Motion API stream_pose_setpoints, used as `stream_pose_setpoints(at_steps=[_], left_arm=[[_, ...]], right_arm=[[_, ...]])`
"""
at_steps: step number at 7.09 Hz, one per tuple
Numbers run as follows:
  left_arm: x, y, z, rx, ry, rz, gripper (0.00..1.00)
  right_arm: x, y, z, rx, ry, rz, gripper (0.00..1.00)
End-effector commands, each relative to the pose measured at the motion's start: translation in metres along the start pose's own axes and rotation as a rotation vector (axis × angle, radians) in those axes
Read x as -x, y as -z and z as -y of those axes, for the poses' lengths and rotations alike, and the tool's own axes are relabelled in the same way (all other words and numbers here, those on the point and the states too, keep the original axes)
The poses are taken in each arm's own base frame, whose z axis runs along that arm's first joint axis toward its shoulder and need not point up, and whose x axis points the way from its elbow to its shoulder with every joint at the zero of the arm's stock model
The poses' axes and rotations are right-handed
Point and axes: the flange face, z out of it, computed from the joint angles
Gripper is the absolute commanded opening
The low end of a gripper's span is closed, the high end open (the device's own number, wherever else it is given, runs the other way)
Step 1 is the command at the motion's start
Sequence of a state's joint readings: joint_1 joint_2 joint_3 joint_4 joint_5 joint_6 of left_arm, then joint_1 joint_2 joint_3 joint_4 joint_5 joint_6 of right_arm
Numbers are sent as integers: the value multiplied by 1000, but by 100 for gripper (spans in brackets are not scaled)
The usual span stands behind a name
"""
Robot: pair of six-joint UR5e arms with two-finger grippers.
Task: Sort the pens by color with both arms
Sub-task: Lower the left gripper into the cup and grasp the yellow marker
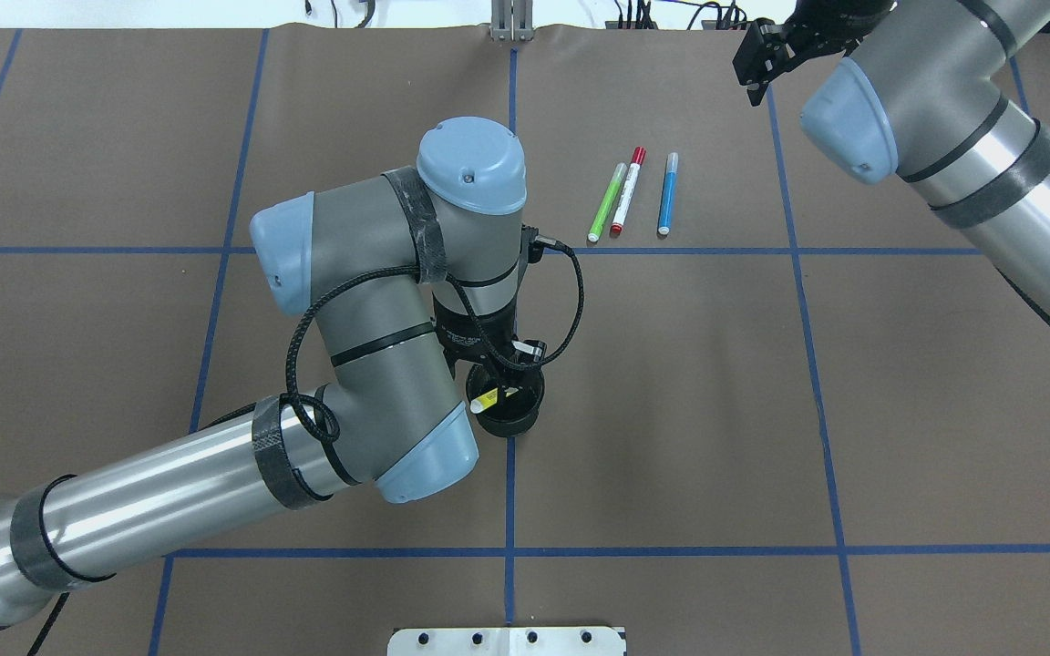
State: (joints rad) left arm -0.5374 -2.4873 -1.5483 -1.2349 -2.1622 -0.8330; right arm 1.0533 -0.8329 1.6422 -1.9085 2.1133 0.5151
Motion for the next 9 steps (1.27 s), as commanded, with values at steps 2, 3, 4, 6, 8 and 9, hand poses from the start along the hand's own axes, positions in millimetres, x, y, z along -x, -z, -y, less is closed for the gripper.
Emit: stream_pose_setpoints(at_steps=[2,3,4,6,8,9], left_arm=[[-2,-5,-3,8,-3,1,53],[-6,-8,-6,13,-8,1,53],[-6,-11,-7,18,-9,2,53],[-8,-11,-9,20,-12,-1,52],[-8,-11,-8,19,-11,0,44],[-8,-12,-8,20,-10,1,35]], right_arm=[[2,-1,-1,0,-2,1,100],[3,-2,-1,1,-1,1,100],[4,-3,-1,2,-1,-1,100],[4,-4,-2,5,0,-1,100],[4,-4,-2,5,0,-1,100],[4,-4,-2,5,0,-1,100]])
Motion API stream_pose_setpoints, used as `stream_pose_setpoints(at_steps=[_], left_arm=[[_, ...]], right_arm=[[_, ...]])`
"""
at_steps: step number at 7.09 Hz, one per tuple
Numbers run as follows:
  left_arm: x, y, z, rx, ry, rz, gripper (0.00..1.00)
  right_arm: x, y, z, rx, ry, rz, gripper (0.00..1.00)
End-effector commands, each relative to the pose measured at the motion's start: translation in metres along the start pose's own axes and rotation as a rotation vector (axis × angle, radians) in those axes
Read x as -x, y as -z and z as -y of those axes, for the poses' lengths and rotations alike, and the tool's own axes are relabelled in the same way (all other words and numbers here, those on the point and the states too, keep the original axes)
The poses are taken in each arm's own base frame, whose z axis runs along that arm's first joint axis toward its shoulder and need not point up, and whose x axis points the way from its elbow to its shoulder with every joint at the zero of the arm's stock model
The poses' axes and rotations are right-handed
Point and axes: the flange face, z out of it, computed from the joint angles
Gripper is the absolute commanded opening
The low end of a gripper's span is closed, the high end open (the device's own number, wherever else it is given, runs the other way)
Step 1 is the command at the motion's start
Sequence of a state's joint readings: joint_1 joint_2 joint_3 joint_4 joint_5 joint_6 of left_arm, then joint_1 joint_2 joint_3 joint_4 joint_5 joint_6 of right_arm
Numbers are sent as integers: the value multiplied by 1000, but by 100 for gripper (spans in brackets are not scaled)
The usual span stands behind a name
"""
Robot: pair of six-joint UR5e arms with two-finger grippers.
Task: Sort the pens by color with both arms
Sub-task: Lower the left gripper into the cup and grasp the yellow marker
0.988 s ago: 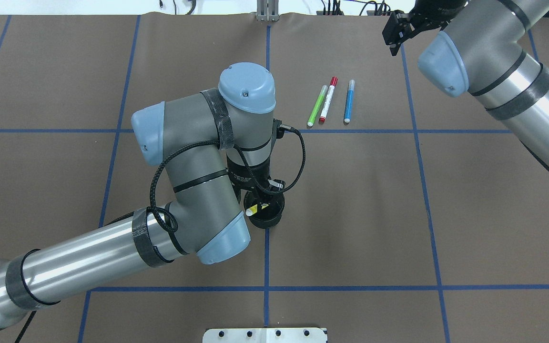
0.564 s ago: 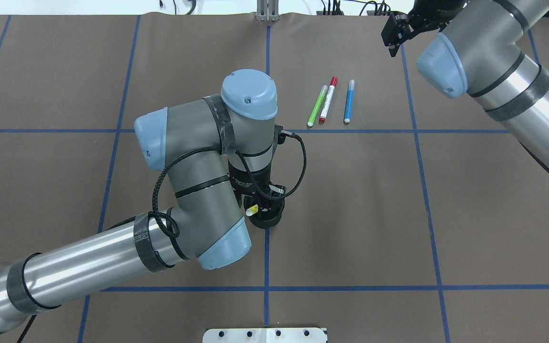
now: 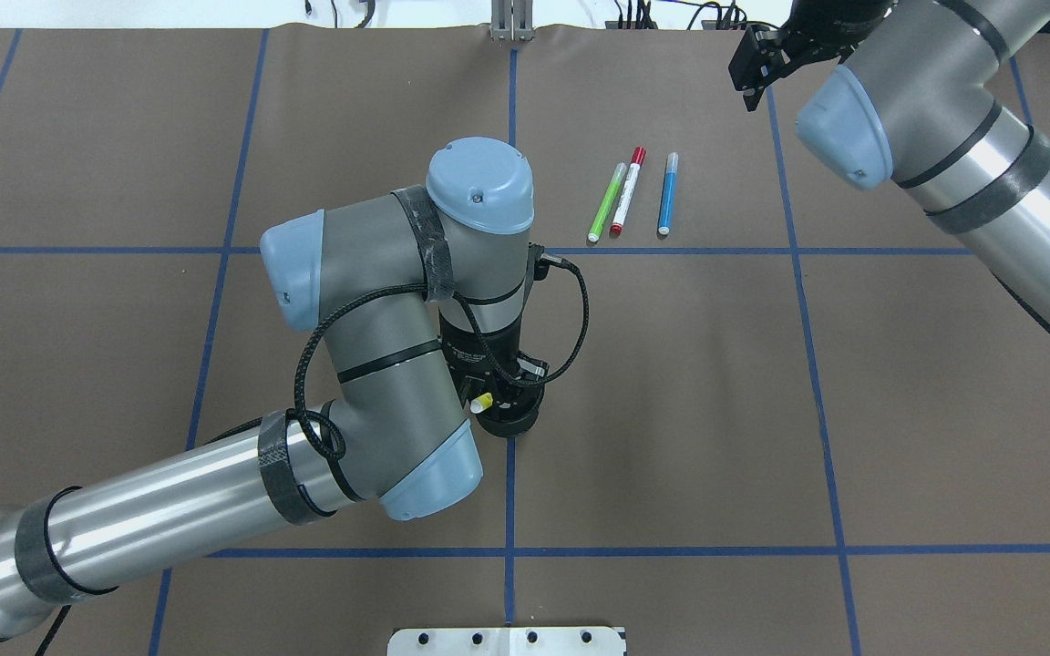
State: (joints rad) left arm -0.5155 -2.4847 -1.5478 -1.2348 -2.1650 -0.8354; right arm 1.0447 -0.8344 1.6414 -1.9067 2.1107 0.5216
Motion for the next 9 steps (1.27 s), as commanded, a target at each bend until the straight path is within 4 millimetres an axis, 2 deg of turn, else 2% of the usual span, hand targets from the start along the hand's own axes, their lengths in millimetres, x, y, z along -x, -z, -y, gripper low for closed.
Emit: stream_pose_setpoints(at_steps=[1,2,4,8,9], left_arm=[[0,1,0,-1,0,-1,29],[0,1,0,-2,-1,0,21],[-3,6,-3,-9,-7,-7,0],[-1,30,-17,-45,-34,-40,0],[5,39,-28,-55,-39,-48,0]], right_arm=[[0,0,0,0,0,0,100],[0,0,0,0,0,0,100],[0,0,0,0,1,2,100],[0,0,0,-1,1,1,100],[0,2,0,-4,1,2,100]])
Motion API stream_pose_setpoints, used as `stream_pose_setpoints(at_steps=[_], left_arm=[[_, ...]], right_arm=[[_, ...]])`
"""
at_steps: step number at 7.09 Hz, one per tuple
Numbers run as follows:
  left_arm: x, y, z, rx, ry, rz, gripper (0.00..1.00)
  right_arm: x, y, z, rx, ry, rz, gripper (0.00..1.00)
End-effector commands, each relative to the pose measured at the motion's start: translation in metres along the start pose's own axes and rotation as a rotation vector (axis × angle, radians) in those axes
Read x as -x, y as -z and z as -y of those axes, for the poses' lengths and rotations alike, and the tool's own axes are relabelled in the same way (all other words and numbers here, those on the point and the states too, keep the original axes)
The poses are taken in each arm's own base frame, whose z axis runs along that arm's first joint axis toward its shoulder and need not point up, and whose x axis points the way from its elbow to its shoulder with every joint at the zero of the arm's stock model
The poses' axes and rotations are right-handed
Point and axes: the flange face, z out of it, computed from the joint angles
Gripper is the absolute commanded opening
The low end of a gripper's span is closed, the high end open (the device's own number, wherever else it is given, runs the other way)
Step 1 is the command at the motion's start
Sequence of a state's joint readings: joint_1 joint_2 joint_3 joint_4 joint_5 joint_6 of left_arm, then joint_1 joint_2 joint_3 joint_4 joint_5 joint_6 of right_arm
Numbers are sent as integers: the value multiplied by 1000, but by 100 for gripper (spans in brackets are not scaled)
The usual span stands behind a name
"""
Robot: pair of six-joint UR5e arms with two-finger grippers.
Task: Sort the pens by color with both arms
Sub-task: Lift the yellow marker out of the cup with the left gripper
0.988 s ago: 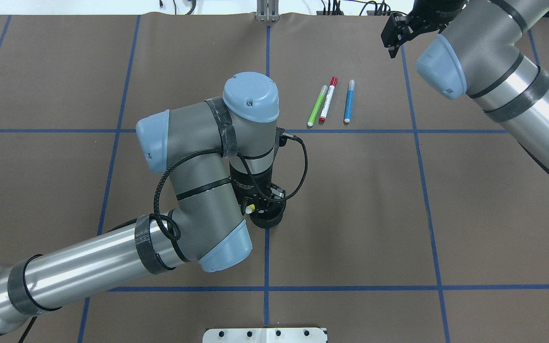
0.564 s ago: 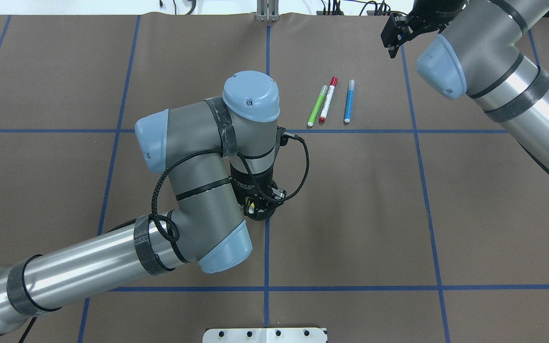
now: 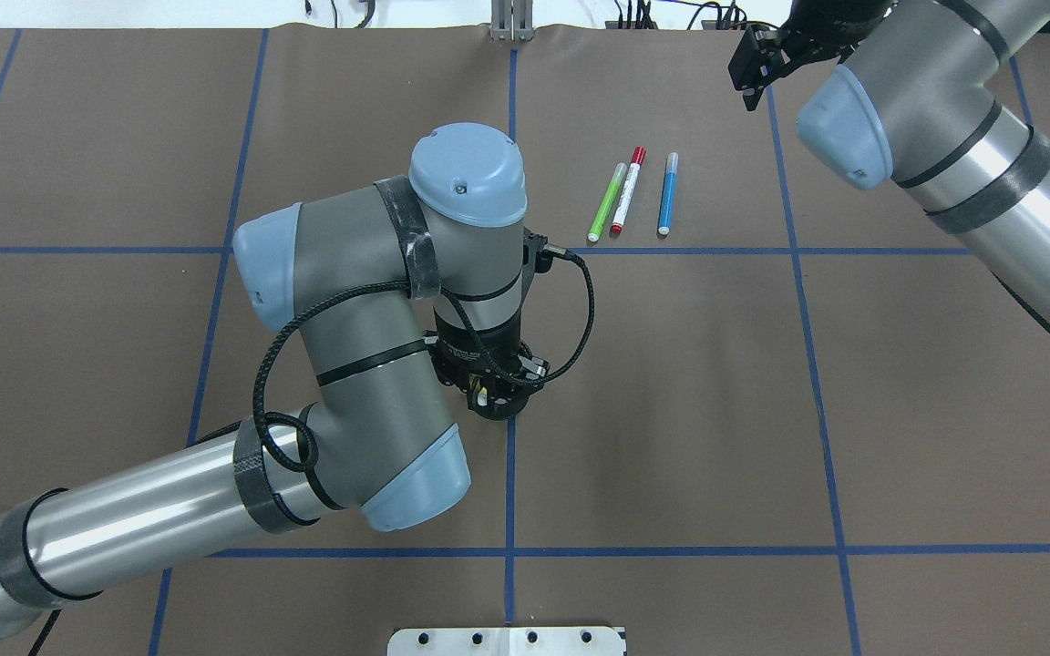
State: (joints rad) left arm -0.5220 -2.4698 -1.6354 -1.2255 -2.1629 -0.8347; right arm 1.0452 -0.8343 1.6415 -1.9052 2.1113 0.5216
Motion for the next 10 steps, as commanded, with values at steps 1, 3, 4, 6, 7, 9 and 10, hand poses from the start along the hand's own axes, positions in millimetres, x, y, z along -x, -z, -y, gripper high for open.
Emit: stream_pose_setpoints(at_steps=[1,3,4,6,7,9,10], left_arm=[[13,33,-23,-34,-10,-21,0],[23,78,-44,-68,-9,-31,0],[31,99,-47,-100,-7,-43,0],[41,119,-44,-140,4,-54,0],[47,127,-40,-157,14,-56,0],[51,133,-24,-265,6,-38,0],[52,124,-10,-286,0,-32,0]], right_arm=[[1,1,0,-3,3,1,100],[2,3,0,-5,4,3,100],[2,2,0,-5,3,3,100],[0,0,0,-7,3,3,100],[0,0,0,-7,3,3,100],[0,0,0,-7,5,3,100],[1,-1,0,-6,5,2,100]])
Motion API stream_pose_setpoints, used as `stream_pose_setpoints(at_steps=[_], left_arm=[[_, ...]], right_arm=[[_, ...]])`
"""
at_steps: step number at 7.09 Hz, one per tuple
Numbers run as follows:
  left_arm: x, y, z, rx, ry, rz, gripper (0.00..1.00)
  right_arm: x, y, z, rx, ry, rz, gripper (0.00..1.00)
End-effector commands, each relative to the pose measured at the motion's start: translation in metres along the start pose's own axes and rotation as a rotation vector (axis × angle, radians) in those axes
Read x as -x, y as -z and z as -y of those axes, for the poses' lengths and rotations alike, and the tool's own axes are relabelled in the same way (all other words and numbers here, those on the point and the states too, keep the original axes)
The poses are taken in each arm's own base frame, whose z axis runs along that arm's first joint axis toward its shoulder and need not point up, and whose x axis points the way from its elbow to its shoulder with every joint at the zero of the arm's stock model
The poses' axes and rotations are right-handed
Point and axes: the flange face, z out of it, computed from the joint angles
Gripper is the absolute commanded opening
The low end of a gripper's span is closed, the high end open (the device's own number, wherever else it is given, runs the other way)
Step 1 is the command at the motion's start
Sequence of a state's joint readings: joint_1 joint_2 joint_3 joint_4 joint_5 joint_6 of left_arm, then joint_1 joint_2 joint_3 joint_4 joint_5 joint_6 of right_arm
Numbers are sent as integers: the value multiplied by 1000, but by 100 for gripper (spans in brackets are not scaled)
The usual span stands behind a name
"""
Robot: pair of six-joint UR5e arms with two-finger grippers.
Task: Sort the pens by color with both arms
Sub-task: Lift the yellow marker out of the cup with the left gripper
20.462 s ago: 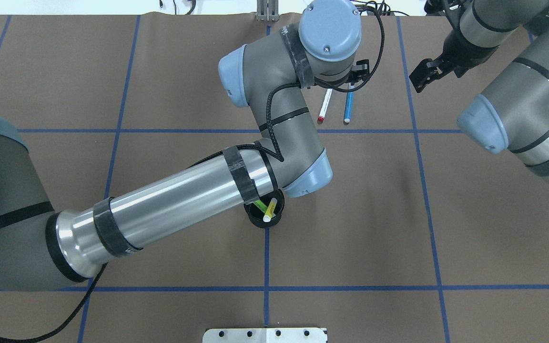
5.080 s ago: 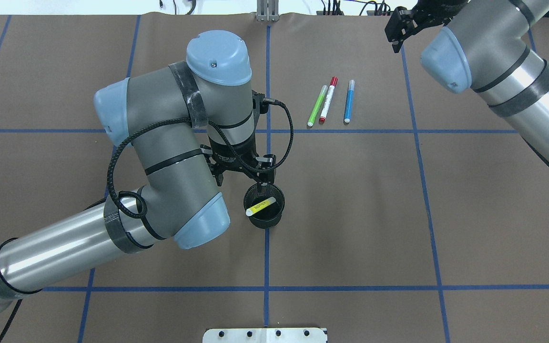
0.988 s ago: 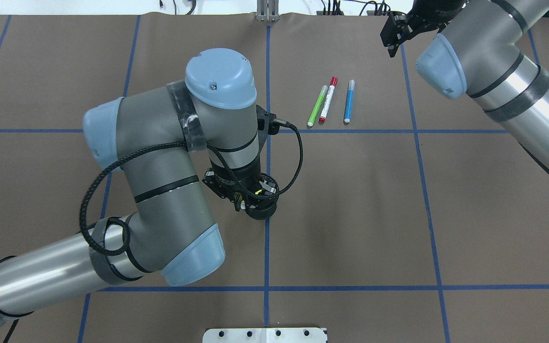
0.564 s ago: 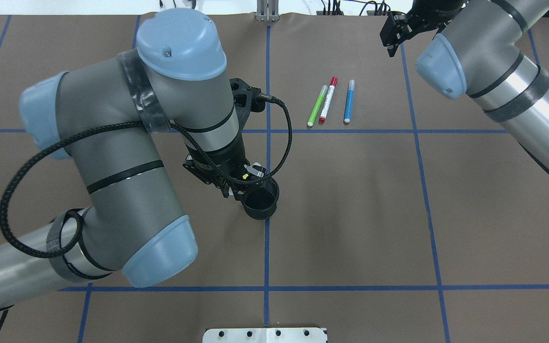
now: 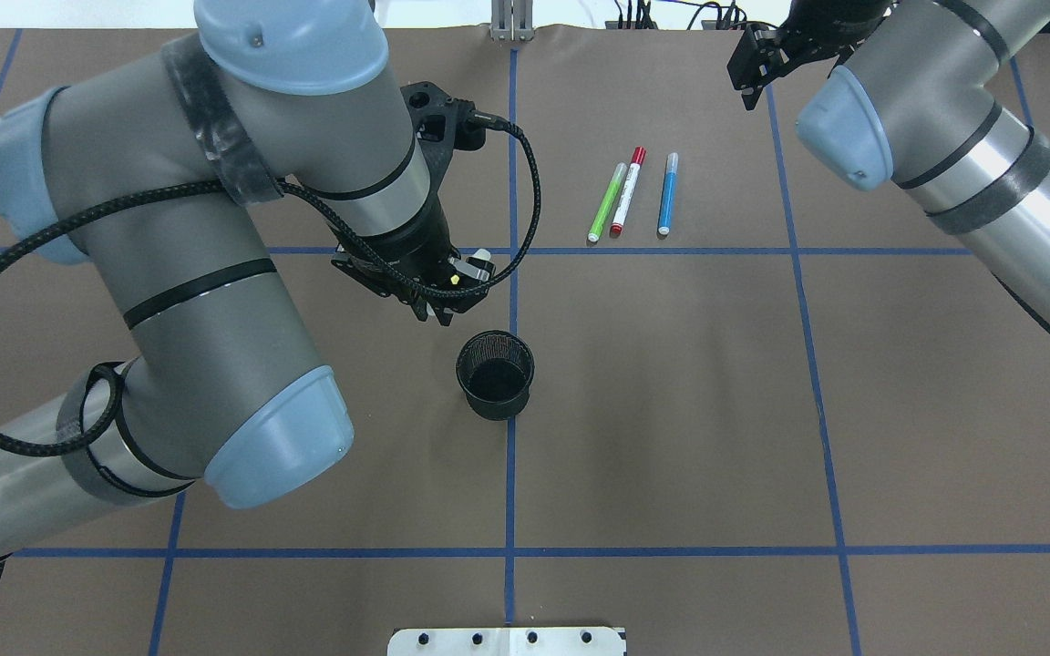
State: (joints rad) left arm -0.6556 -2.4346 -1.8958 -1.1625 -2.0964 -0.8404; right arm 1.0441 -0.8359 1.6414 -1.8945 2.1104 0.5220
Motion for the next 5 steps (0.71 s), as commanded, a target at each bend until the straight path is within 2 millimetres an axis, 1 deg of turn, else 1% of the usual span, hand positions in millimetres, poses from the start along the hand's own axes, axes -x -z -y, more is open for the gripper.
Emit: stream_pose_setpoints(at_steps=[1,2,3,4,5], left_arm=[[4,-27,32,-89,-20,10,0],[10,-56,58,-122,-30,0,0],[18,-81,83,-158,-44,-26,0],[30,-108,108,-193,-38,-48,0],[30,-126,135,-271,-42,-26,0]], right_arm=[[1,0,0,1,1,0,100],[0,0,0,0,1,-1,100],[0,0,0,0,1,-1,100],[0,0,0,0,0,-1,100],[0,-2,1,-7,4,3,100]])
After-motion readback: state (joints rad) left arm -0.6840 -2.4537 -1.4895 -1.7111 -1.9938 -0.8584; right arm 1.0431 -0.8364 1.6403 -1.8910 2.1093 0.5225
